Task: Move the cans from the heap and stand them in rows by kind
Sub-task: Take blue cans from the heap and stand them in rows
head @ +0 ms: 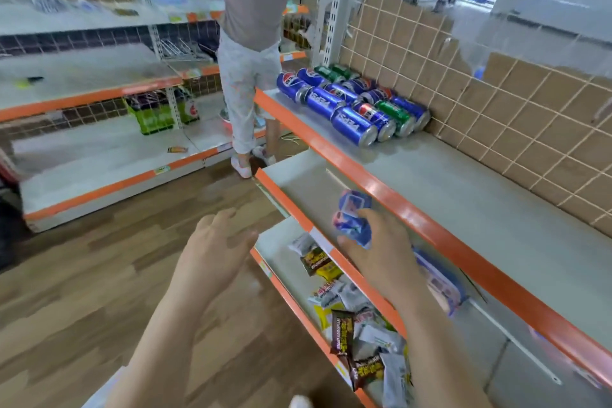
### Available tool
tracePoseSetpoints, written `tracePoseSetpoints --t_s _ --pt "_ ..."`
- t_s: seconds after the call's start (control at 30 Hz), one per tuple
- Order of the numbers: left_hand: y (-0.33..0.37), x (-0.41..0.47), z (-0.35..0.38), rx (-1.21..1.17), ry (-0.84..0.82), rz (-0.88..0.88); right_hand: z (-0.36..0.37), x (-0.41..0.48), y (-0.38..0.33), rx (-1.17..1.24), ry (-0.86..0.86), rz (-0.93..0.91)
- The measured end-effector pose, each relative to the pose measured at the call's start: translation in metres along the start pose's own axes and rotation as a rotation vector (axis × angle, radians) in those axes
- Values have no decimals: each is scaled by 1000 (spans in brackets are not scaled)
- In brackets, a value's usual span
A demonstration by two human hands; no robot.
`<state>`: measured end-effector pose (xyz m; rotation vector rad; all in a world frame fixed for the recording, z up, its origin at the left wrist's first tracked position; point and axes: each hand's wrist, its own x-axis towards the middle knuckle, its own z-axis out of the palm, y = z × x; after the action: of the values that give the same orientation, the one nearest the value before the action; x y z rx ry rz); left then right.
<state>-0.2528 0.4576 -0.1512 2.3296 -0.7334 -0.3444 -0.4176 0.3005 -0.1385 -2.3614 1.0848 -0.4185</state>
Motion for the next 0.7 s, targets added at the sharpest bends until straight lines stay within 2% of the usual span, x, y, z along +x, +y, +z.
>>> tracePoseSetpoints --t_s 0.33,0.43,0.7 --pt "9 179 -8 86 -14 146 46 167 -30 13 40 -27" --pt "16 241 -15 133 -64 189 51 225 -43 14 46 -14" --pt "44 358 -5 75 -105 268 54 325 -50 -19 102 16"
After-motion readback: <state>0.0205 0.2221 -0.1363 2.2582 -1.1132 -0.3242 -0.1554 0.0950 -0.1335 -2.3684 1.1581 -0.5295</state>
